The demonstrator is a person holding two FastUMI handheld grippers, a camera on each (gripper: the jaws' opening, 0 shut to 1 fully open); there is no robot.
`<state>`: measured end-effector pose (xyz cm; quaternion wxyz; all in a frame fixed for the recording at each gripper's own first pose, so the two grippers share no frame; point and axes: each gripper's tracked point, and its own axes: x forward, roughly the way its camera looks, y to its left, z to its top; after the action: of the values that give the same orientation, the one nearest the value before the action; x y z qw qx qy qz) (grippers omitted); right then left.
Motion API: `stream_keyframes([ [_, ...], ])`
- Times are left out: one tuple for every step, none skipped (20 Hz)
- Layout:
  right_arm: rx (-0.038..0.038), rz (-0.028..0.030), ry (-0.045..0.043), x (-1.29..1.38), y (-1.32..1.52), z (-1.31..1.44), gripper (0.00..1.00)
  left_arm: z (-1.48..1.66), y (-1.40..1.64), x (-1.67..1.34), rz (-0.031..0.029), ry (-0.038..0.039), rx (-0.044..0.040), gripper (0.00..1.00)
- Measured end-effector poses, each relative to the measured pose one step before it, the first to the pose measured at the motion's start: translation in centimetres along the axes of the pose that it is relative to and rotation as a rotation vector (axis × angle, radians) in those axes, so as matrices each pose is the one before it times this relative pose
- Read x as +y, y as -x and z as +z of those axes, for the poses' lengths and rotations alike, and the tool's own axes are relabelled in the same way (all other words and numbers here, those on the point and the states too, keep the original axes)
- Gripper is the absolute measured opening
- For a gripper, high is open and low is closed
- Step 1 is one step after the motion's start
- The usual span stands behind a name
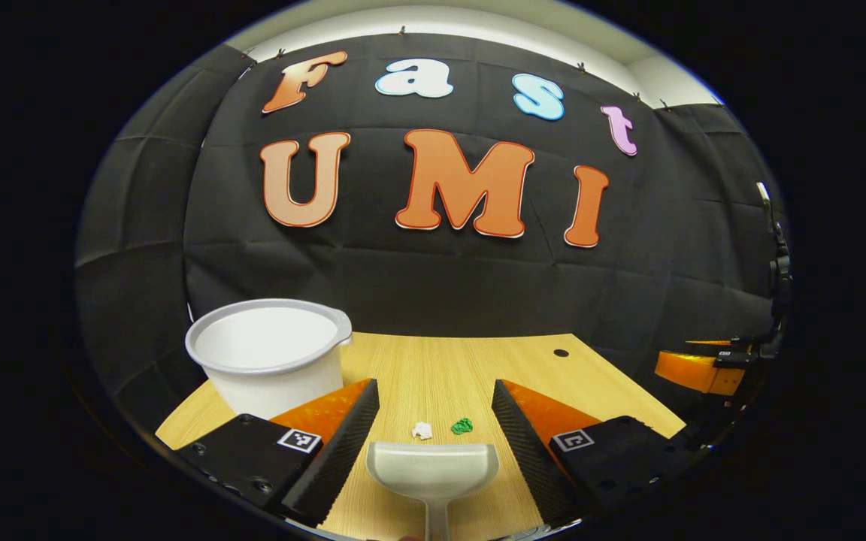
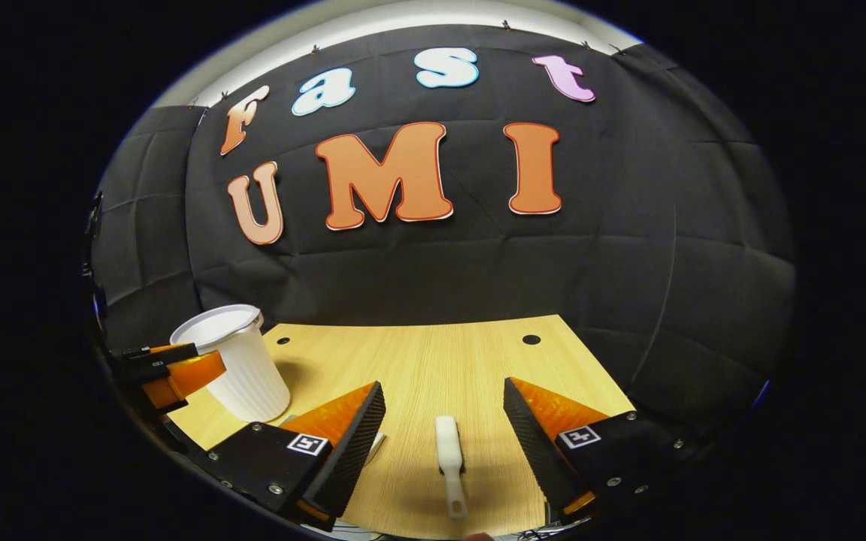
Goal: Pick up the small broom and dustpan from the desktop, sweep the trash into the dustpan with the broom, and then empty the trash into the garbage bin.
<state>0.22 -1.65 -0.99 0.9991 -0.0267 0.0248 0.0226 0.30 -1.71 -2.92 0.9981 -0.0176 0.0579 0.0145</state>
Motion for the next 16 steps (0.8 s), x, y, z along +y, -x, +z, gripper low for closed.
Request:
stream_keyframes([
  [-0.00348, 0.00595, -0.00184, 0.152, 0.138, 0.006, 0.95, -0.244, -0.058, -0.094, -0.00105, -0.00127, 0.00832, 0.96],
  [-0.0097, 0.0076, -0.00183, 0.102, 0.089, 0.194, 0.95, -0.401, -0.053, 0.135, 0.00148, -0.00105, 0.01281, 0.96],
  [-0.00717, -0.0001, 0.00017, -0.101, -0.074, 0.076, 0.95, -0.288, -0.152, 0.156, 0.00645, -0.00122, 0.01132, 0.95],
  [-0.00577, 0.00178, 0.0025, 0.001, -0.106, 0.108, 0.95, -0.391, -0.022, 0.135, 0.00291, -0.00179, 0.01348, 0.96],
  [0.0005, -0.00049, 0.00234, 0.001, -0.118, -0.02, 0.95, -0.275, -0.106, -0.083, -0.00268, 0.00229, 0.01569, 0.96],
  [0.0059, 0.00019, 0.00121, -0.036, -0.156, -0.13, 0.95, -0.321, 0.058, -0.133, -0.00356, 0.00685, 0.00695, 0.96],
  [0.00471, -0.00112, -0.0011, -0.139, -0.012, -0.111, 0.95, -0.17, -0.062, -0.079, -0.00453, 0.00403, 0.00696, 0.96],
  [0.0045, -0.0033, -0.0018, -0.101, -0.107, -0.066, 0.95, -0.347, -0.059, 0.094, 0.00215, -0.00271, 0.00739, 0.96],
  [0.00255, -0.00102, -0.00255, -0.068, -0.067, -0.119, 0.95, -0.048, -0.101, 0.029, 0.00253, -0.00715, 0.00362, 0.96],
  [0.00563, 0.00079, -0.00147, 0.005, -0.026, -0.107, 0.95, -0.008, 0.027, -0.081, 0.00026, -0.00417, 0.00287, 0.96],
  [0.00411, 0.0004, 0.00074, -0.011, -0.019, -0.181, 0.95, -0.024, -0.052, -0.066, -0.00035, 0.00076, 0.00311, 0.95],
  [0.00212, -0.00332, 0.00341, -0.116, -0.054, -0.059, 0.95, -0.162, -0.018, -0.021, -0.00136, 0.00186, 0.00235, 0.96],
  [0.00275, -0.00208, 0.00298, -0.098, -0.02, -0.072, 0.95, -0.065, -0.051, 0.048, 0.00216, -0.00083, 0.00397, 0.96],
  [0.0041, 0.00058, 0.00118, -0.01, -0.101, -0.084, 0.95, -0.247, -0.057, 0.057, -0.00083, -0.00185, 0.00517, 0.92],
  [0.00397, 0.00064, -0.0007, 0.016, -0.068, -0.097, 0.95, -0.188, -0.096, -0.129, -0.00732, -0.00237, 0.00913, 0.96],
  [0.00433, 0.00049, -0.00071, -0.076, -0.059, -0.142, 0.95, -0.404, -0.057, -0.455, -0.02323, -0.00125, 0.0207, 0.96],
])
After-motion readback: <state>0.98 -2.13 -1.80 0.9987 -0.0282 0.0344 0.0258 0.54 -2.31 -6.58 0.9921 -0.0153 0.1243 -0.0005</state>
